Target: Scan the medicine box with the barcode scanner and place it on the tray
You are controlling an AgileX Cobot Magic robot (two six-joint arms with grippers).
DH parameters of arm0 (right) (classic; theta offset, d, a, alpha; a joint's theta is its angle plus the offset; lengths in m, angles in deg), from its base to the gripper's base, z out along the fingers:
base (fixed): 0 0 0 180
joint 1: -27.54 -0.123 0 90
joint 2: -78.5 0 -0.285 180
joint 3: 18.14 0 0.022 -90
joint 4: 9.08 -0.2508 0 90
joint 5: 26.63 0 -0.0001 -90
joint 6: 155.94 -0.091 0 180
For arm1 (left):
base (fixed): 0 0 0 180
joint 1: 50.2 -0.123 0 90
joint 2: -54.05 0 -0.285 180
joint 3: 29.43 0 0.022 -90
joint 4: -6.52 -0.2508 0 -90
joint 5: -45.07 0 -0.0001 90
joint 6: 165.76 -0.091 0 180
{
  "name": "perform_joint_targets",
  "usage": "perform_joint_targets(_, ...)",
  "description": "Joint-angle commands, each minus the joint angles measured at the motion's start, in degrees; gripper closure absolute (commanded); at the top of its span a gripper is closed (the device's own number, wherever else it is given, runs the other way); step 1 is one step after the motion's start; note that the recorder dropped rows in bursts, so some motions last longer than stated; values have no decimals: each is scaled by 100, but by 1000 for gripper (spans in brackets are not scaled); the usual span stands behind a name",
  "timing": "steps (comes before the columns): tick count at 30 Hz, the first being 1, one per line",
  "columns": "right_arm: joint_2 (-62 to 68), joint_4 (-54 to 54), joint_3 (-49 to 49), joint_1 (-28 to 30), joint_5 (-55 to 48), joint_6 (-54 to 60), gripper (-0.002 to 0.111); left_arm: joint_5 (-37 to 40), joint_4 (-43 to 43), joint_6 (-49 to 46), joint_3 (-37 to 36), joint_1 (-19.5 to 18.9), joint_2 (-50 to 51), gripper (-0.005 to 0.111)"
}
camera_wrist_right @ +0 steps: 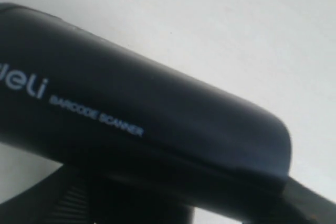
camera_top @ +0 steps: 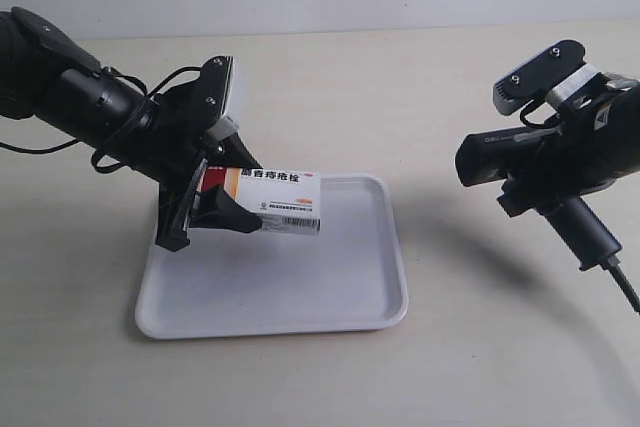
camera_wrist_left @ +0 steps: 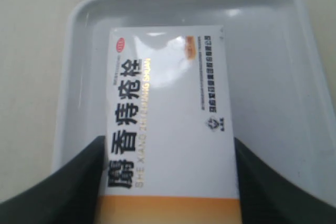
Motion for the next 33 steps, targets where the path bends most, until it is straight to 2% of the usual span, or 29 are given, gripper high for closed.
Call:
perform_joint_targets(1, -96, 353, 17, 12, -128, -2, 108, 23, 137, -10, 46, 12, -33, 107)
perform_joint_targets(11, -115, 1095, 17, 12, 17, -562, 108, 174, 207, -10, 68, -1, -358, 107)
perform_joint_targets(22, 88, 1131, 17, 12, 467, -744, 108, 867, 375, -10, 68, -417, -416, 107)
perform_joint_targets(33, 363, 1081, 17, 12, 744, -756, 108, 994, 464, -10, 68, -594, -416, 107)
